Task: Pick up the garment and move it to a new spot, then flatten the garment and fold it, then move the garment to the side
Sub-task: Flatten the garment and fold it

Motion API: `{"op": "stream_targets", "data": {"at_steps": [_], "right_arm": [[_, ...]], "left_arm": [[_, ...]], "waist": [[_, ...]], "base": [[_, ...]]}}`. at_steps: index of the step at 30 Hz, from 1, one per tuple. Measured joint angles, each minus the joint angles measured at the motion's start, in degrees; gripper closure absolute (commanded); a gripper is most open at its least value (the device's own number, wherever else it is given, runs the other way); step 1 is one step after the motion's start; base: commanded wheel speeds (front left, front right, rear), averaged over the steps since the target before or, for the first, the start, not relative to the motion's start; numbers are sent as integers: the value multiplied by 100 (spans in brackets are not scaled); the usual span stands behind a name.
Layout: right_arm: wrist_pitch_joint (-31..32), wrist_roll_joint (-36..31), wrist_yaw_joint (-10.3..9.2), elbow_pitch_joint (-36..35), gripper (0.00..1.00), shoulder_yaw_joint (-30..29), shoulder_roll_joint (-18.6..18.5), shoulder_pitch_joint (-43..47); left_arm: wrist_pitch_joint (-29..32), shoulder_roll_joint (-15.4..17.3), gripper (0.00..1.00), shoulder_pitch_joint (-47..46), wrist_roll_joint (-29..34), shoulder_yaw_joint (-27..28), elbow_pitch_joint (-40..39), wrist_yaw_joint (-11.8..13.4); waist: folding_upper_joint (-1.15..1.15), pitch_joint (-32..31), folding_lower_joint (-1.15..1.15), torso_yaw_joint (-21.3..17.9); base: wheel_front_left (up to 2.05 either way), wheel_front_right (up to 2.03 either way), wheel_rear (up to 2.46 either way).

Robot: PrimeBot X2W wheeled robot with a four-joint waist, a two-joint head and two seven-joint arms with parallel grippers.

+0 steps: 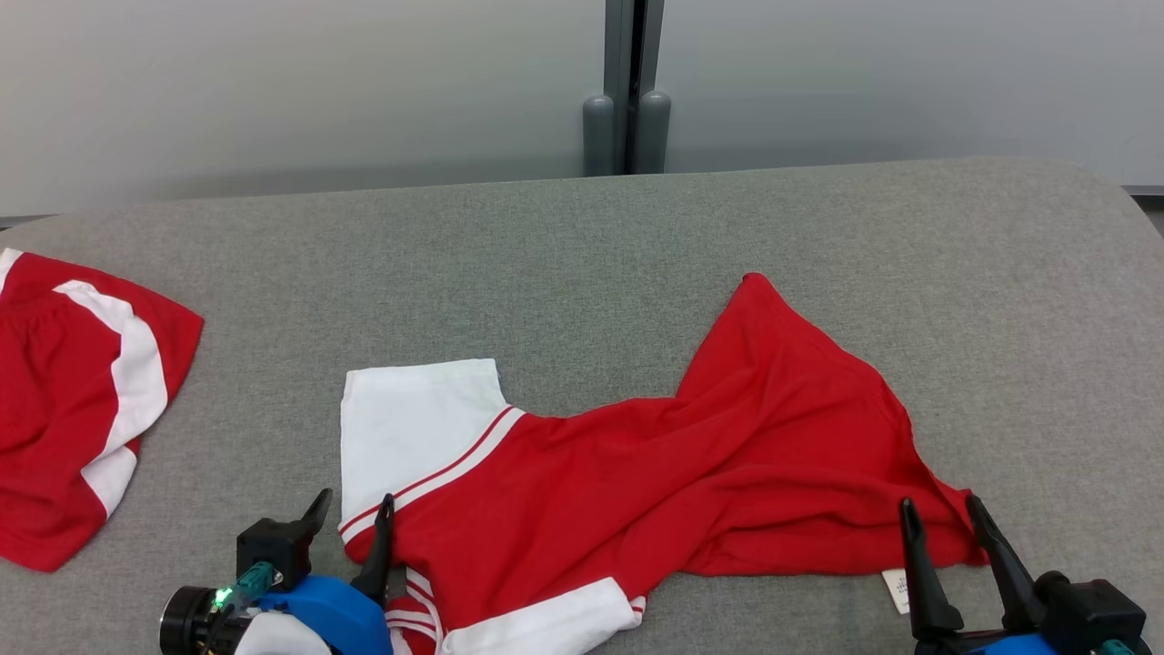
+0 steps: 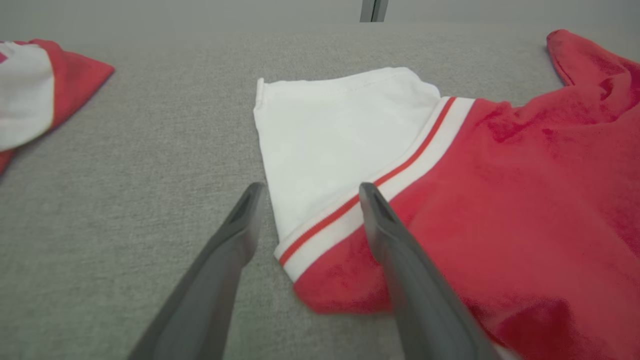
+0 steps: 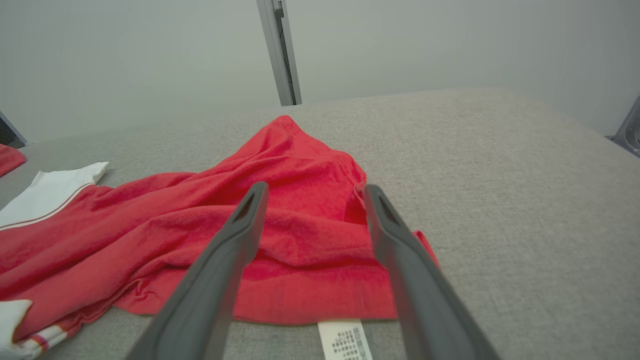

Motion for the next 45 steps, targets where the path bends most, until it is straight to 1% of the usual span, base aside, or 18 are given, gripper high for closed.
{"op": "stream_targets", "data": {"at_steps": [8, 11, 12, 13, 14, 15, 16, 20, 26, 31, 34, 40, 41, 42, 43, 45], "right_arm": [[-9, -1, 0, 27, 0, -5, 0, -36], [-23, -1, 0, 35, 0, -5, 1, -40], [-24, -1, 0, 36, 0, -1, 1, -42], [-24, -1, 0, 35, 0, 2, 0, -46], [-25, -1, 0, 32, 0, 3, 0, -48], [-25, -1, 0, 33, 0, 7, 0, -52], [-26, -1, 0, 31, 0, 5, 1, -64], [-30, -2, 0, 24, 0, -9, 1, -98], [-35, -7, 0, 5, 0, -11, 0, -127], [-52, -8, 1, 12, 0, 70, -5, -264], [-57, -20, 0, 20, 0, 102, -7, -291], [-75, -10, 0, 81, 0, 123, -8, -403], [-76, -4, 0, 90, 0, 124, -7, -408], [-77, -4, 0, 100, 0, 116, -8, -413], [-79, -3, 0, 107, 0, 109, -8, -424], [-83, -3, 0, 119, 0, 94, -8, -436]], "left_arm": [[199, -24, 0, -76, -205, -282, 461, -29], [401, -38, 0, -142, -292, -404, 583, -31], [432, -42, 11, -166, -327, -439, 603, -34], [432, -43, 26, -183, -353, -482, 615, -35], [426, -36, 71, -193, -359, -536, 611, -36], [396, -34, 71, -212, -355, -595, 598, -36], [343, -27, 100, -230, -350, -657, 569, -37], [194, 20, 100, -450, -360, -747, 407, -55], [113, 141, 100, -1266, -365, -817, -89, -55], [196, 280, 100, -2013, -455, -884, -196, -55], [249, 380, 100, -2357, -514, -870, 31, -55], [63, 498, 100, -2735, -606, -745, 832, -52], [26, 501, 81, -2750, -610, -740, 944, -52], [-21, 493, 33, -2766, -611, -738, 1042, -52], [-68, 480, 0, -2774, -611, -739, 1129, -52], [-143, 463, 0, -2773, -610, -737, 1251, -52]], "waist": [[0, -17, 0, 21], [-1, -18, -1, 32], [-1, -16, -1, 33], [-2, -8, -1, 34], [-2, -4, -2, 31], [-2, 6, -1, 32], [-2, 15, -1, 33], [-1, 50, 0, 44], [-1, 142, 0, 51], [-1, 254, 0, -98], [-1, 339, -1, -246], [0, 516, 0, -518], [0, 532, 0, -541], [0, 546, 0, -555], [0, 556, 0, -561], [0, 557, 0, -557]], "base": [[0, 0, 0], [0, 0, 0], [0, 0, 0], [0, 0, 0], [0, 0, 0], [0, 0, 0], [0, 0, 0], [0, 0, 0], [0, 0, 0], [0, 0, 0], [0, 0, 0], [0, 0, 0], [0, 0, 0], [0, 0, 0], [0, 0, 0], [0, 0, 0]]}}
